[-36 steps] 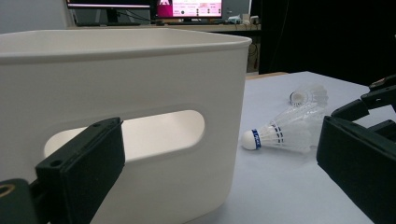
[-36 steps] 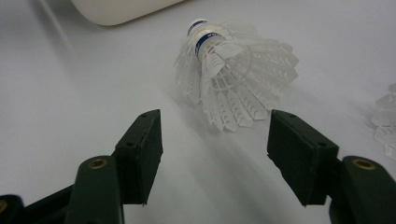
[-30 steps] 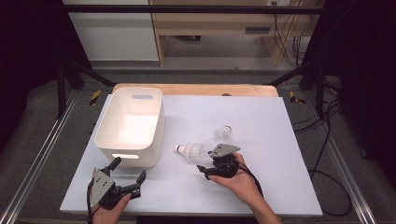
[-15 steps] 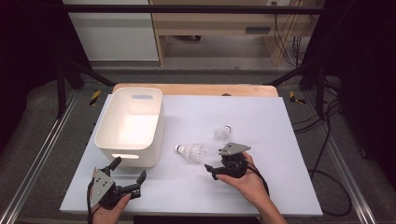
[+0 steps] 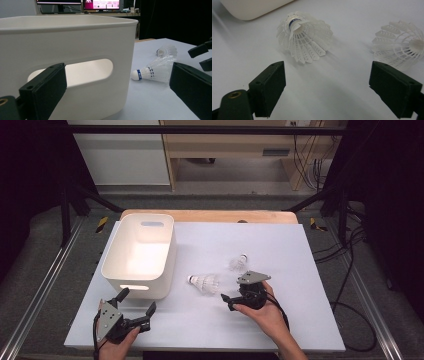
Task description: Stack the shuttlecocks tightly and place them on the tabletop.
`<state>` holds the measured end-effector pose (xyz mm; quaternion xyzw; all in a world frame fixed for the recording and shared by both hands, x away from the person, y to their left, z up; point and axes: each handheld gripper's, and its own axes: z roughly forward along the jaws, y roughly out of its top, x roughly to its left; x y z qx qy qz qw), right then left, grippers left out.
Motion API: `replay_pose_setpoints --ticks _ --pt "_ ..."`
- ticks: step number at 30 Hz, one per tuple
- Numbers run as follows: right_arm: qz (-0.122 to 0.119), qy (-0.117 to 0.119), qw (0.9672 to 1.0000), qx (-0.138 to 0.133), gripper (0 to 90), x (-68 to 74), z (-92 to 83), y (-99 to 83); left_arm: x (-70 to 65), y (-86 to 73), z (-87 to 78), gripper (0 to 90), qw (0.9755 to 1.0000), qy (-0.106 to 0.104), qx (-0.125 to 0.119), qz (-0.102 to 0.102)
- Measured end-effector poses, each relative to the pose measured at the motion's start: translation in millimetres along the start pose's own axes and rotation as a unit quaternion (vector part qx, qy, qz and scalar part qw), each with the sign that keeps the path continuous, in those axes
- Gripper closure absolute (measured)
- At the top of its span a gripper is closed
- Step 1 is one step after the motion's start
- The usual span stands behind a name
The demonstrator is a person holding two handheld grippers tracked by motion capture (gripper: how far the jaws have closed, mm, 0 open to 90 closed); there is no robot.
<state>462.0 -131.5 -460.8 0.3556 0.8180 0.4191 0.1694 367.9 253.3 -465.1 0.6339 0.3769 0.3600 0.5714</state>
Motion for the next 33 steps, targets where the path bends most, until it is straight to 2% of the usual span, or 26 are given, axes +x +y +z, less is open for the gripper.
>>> replay_pose_setpoints --ticks 6,13,20,27,33 --pt "0.012 -0.003 0.9999 0.001 9.2 -1.7 -0.8 3.0 -0.1 -0.1 0.2 1.2 1.0 0.0 0.001 0.002" --pt "0.01 -0.006 0.9999 0.009 11.4 -5.6 3.6 10.2 0.2 -0.9 1.5 1.2 1.0 0.002 0.002 0.0" --pt "0.034 -0.013 0.9993 0.0 13.3 -6.2 8.2 13.6 0.5 -0.3 0.3 1.2 1.0 0.002 -0.001 0.003" --pt "0.033 -0.024 0.9991 -0.006 19.0 -8.8 8.2 18.4 0.0 -0.8 1.0 1.2 1.0 0.002 0.001 0.003" --pt "0.028 -0.038 0.9988 -0.009 28.6 -9.7 9.4 22.0 -0.8 -0.1 0.3 1.7 1.0 -0.001 -0.003 0.007"
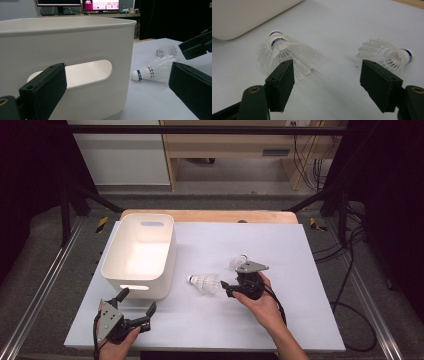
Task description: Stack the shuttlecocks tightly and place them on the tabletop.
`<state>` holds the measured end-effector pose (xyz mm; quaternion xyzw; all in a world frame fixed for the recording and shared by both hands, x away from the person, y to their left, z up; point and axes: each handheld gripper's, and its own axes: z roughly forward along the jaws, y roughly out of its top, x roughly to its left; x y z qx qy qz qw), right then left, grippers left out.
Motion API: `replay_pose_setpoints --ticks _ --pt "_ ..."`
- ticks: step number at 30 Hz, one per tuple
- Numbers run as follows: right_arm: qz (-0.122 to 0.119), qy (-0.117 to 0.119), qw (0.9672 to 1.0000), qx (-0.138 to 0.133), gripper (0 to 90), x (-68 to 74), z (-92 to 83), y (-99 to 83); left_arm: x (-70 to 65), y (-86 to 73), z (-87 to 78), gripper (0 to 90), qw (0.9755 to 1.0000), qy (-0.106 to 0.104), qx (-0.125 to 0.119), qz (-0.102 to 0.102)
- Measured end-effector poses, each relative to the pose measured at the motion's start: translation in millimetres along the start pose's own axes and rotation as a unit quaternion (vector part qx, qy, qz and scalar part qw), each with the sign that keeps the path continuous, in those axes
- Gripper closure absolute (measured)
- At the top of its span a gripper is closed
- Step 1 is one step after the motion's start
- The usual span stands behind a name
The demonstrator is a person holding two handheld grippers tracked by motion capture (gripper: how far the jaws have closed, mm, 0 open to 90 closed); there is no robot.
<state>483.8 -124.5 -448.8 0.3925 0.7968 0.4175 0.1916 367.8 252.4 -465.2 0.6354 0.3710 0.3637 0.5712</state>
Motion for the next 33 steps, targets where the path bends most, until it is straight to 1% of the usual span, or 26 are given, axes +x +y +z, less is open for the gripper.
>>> replay_pose_setpoints --ticks 11,18,24,28,33 --pt "-0.003 -0.005 1.0 0.006 31.7 -1.1 4.6 0.1 -0.3 0.3 -0.1 1.6 1.0 -0.002 0.001 0.0" --pt "-0.001 -0.018 0.9998 0.011 41.1 -2.1 5.9 0.3 1.3 0.3 -1.8 1.4 1.0 0.003 -0.002 -0.004" --pt "0.0 -0.028 0.9995 0.012 49.2 -5.2 7.5 -0.1 0.8 0.3 -1.5 1.3 1.0 0.002 -0.001 -0.001" --pt "-0.003 -0.036 0.9993 0.015 52.9 -5.8 8.6 -0.7 0.2 0.5 -1.2 1.4 1.0 0.0 -0.001 0.0" --pt "-0.004 -0.038 0.9991 0.016 57.3 -6.9 10.1 -1.1 0.5 0.4 -1.1 1.4 1.0 0.001 0.0 0.0"
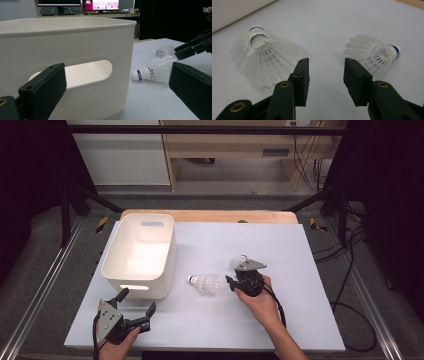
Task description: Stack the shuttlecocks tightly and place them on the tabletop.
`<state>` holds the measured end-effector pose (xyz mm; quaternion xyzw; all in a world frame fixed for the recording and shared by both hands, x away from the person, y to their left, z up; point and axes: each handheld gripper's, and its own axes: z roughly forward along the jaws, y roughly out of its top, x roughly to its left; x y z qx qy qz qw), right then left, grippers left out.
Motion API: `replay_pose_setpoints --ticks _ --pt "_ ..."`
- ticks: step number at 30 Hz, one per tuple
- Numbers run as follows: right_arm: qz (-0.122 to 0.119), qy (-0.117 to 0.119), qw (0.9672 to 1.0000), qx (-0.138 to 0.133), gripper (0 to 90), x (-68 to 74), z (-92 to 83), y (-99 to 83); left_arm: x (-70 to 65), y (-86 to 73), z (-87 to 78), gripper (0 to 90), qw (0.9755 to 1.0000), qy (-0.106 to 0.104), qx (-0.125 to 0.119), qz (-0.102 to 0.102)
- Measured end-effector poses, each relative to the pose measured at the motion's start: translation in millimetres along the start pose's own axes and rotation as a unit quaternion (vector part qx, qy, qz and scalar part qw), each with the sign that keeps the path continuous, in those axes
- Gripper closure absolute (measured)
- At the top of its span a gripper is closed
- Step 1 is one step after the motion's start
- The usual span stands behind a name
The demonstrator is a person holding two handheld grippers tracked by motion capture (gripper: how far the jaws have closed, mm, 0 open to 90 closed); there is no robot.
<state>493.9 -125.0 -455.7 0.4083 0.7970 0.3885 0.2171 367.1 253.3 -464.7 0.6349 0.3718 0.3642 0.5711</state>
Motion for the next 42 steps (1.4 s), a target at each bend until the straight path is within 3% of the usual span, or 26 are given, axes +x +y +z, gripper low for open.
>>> replay_pose_setpoints --ticks 16,23,30,42 --pt "-0.005 -0.011 0.9999 -0.003 80.1 -4.3 6.2 -0.9 -0.1 -0.1 -0.2 1.4 1.0 -0.001 0.0 0.0" --pt "0.017 -0.041 0.999 -0.011 89.7 -8.7 11.2 -0.4 -0.7 0.1 0.0 1.6 1.0 -0.003 0.0 0.001" --pt "0.034 -0.063 0.9974 -0.007 90.0 -15.3 17.7 -2.0 -0.8 0.1 -0.1 1.6 1.0 -0.004 0.0 -0.001" --pt "0.04 -0.087 0.9954 0.0 90.0 -24.5 25.0 -5.7 0.1 0.0 -0.3 1.5 1.0 -0.005 0.0 -0.004"
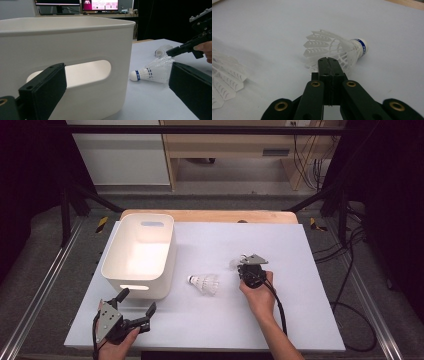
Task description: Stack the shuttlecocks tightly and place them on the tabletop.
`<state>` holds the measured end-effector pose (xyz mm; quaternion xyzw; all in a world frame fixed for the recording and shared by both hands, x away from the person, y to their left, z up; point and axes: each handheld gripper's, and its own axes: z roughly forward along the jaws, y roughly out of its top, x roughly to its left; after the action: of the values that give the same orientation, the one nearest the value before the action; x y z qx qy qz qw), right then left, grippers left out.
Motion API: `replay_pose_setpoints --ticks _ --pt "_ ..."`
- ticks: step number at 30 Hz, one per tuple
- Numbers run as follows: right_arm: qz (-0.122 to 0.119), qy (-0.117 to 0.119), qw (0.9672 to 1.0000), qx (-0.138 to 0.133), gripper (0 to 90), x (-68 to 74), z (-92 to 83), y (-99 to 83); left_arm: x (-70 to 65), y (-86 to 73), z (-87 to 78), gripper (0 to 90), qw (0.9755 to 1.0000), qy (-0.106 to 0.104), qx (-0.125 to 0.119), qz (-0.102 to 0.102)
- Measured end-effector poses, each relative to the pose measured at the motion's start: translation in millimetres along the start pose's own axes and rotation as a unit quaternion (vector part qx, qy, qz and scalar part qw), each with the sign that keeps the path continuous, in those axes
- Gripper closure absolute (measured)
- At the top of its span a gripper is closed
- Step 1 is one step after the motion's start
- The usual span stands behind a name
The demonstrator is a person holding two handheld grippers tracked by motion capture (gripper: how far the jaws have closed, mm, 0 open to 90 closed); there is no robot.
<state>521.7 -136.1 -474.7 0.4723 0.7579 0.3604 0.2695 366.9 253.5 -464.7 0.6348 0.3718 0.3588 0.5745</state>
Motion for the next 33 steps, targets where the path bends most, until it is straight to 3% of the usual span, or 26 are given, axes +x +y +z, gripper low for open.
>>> replay_pose_setpoints --ticks 11,20,33 --pt "0.005 -0.008 0.9999 0.004 90.0 -10.9 -0.8 -3.2 -0.5 0.0 0.1 1.5 1.0 0.0 0.0 0.0" --pt "0.01 -0.022 0.9997 0.01 90.0 -34.6 -8.0 -12.0 -0.9 0.0 0.6 1.5 1.0 -0.001 0.001 0.001" --pt "0.021 -0.02 0.9994 0.017 90.0 -64.8 -10.2 -19.7 -1.4 -0.1 0.9 1.5 1.0 -0.001 0.002 0.003"
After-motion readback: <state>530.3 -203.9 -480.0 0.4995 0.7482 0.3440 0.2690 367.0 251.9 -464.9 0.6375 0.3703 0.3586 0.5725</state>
